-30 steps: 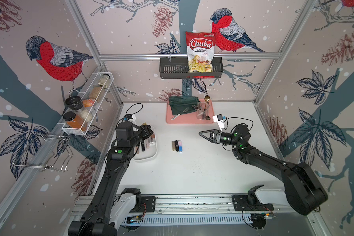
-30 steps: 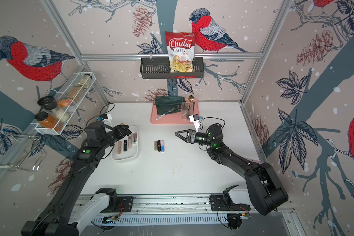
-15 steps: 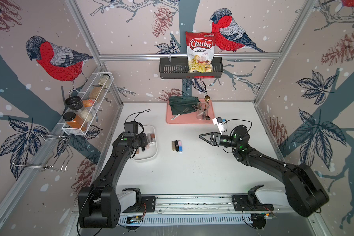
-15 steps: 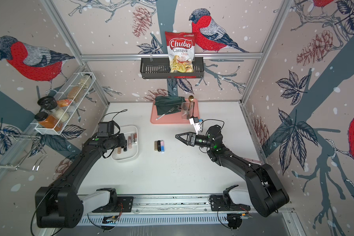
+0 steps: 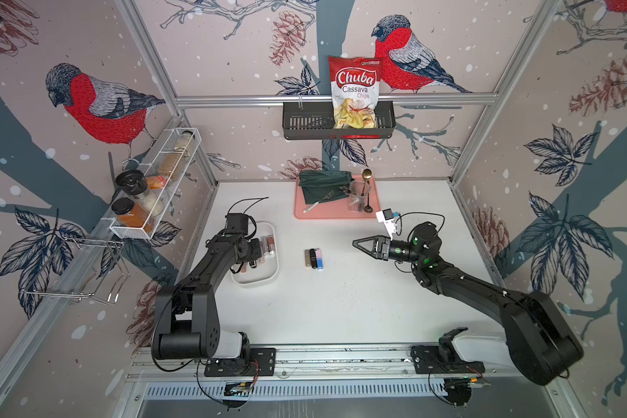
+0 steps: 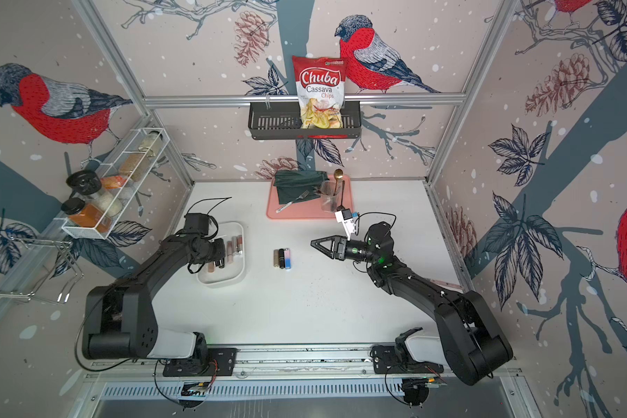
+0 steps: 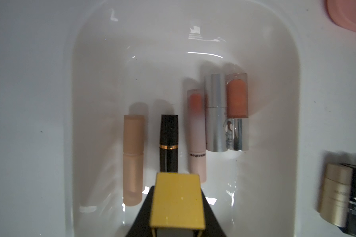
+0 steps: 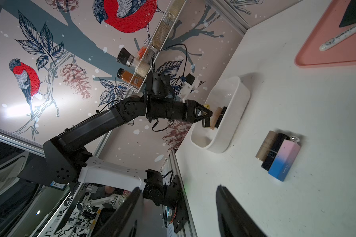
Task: Put the lipstick into the storage box
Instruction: Place the lipstick in the storage box.
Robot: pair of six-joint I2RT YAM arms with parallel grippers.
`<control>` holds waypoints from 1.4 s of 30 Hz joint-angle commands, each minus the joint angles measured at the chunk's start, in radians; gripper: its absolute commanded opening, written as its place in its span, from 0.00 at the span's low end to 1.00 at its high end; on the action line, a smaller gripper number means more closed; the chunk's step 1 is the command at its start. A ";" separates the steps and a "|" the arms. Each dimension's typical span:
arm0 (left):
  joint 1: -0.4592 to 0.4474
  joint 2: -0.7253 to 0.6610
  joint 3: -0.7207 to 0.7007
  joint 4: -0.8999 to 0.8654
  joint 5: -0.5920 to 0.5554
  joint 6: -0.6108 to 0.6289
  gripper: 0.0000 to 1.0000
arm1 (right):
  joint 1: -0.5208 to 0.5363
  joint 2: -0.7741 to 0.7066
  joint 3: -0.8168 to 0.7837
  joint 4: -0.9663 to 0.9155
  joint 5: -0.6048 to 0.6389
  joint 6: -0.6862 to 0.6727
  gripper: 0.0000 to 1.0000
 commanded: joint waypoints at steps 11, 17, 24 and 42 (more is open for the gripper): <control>0.024 0.151 0.081 -0.012 -0.089 0.037 0.26 | 0.000 0.005 -0.022 0.022 0.011 -0.015 0.61; 0.031 0.140 0.076 -0.001 -0.076 0.036 0.40 | 0.002 -0.010 -0.050 0.031 0.019 -0.015 0.61; 0.036 0.084 0.055 0.029 -0.062 0.040 0.44 | 0.031 -0.089 -0.061 -0.108 0.077 -0.098 0.61; -0.013 -0.187 -0.019 0.157 0.179 0.065 0.48 | 0.186 -0.203 0.075 -0.660 0.391 -0.340 0.67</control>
